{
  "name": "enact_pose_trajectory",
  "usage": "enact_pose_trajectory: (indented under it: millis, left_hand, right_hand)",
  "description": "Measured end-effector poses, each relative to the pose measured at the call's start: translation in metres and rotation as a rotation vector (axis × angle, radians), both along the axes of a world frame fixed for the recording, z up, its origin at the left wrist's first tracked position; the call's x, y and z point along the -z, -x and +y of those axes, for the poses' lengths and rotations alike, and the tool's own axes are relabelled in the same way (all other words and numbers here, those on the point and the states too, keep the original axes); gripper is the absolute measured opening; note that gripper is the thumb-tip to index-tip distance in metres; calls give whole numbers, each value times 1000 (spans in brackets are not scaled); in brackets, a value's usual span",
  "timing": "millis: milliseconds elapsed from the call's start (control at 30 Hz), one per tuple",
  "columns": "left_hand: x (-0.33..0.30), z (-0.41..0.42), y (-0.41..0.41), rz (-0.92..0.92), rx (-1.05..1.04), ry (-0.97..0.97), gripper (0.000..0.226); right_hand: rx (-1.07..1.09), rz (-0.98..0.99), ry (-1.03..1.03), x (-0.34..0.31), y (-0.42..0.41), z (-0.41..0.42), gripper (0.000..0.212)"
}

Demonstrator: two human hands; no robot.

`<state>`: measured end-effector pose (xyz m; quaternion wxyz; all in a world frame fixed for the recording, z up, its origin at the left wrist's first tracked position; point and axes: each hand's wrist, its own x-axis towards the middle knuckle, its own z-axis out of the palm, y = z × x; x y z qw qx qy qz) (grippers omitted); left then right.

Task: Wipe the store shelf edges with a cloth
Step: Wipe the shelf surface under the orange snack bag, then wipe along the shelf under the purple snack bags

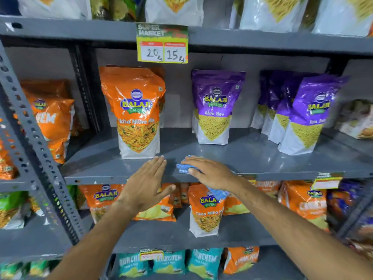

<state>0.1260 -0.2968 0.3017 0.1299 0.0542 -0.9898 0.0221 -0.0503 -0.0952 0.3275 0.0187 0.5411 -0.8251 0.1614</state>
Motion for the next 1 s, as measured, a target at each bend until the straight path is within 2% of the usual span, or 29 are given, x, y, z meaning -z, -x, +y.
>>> enact_pose_trajectory:
  millis: [233,400,467,533,633,800,1000]
  left_hand:
    - [-20,43,78,-134,-5,-92,123]
    - [-21,67,114,-190,8,-128,136]
    - [-21,75,126,-195,6,-143,142]
    - [-20,81,134,-200,0,-157,156]
    - [-11,85,141,-172,-15,-158,162]
    - [-2,80,142,-157,-54,-158,151]
    - [2,79,141,-126,-91,-136,143]
  right_hand:
    - [310,33,-20,-5,46,27,46]
    - [410,-1,-11,-7,80,74,44]
    - [416,-123,63,-6,94,93,44]
    - [458,-209,235,-9,112,109,42]
    - [531,-157,385,-21,162,125,41]
    - [617,-145,211,-34,255,111,41]
    - [532,-128,-16,-25,329,57,44]
